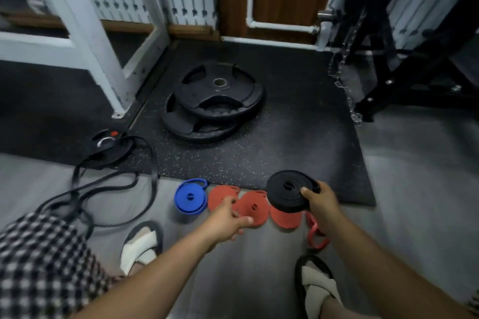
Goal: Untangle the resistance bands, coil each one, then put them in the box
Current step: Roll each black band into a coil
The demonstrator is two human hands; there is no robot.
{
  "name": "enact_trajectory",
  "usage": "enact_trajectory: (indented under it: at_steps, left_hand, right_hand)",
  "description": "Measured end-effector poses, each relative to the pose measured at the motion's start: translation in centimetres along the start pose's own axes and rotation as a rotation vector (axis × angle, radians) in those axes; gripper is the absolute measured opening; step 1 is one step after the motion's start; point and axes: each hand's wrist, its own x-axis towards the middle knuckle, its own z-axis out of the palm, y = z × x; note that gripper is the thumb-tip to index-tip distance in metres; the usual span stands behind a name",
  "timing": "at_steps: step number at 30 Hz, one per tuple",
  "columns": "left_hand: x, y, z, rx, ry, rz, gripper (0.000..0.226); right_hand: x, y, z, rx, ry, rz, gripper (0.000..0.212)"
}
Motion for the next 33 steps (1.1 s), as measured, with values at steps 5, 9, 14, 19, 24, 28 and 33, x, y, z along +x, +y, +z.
enact_trajectory:
  at_steps: [5, 9, 14, 19, 24, 28, 33]
  left_hand:
    - [0.3, -3.3, -5.9, 0.111, 0.117, -0.134, 0.064]
    - [1.4, -6.7, -12.5, 0.314, 0.261, -0.241, 0.04]
    - [5.5, -13.7, -18.2, 0.58, 0.291, -0.4, 0.034]
    - [11.4, -19.7, -19.9, 0.692, 0.214, -0.403, 0.046]
    - [15.6, -25.5, -21.0, 0.865, 0.116, -0.418, 0.056]
    - [15.0, -26.9, -28.7, 0.837, 0.277, -0.538, 0.059]
    - [13.0, -28.7, -31.1, 0.85, 0.135, -0.423, 0.074]
  right_hand:
    - [-0.3, -1.1, 8.7, -0.057, -0.206, -0.025, 0.035]
    - [-0.8, -1.7, 15.8, -0.067, -0.292, 0.011, 0.036]
    - [0.5, -0.3, 24.6, -0.185, -0.377, 0.021, 0.048]
    - [3.4, 1.4, 32.0, -0.321, -0.471, -0.032, 0.049]
    - [6.4, 2.6, 37.5, -0.396, -0.531, -0.054, 0.048]
    - [6.5, 4.5, 41.3, -0.414, -0.607, -0.021, 0.047]
    - [6.4, 5.8, 44.7, -0.429, -0.621, 0.032, 0.048]
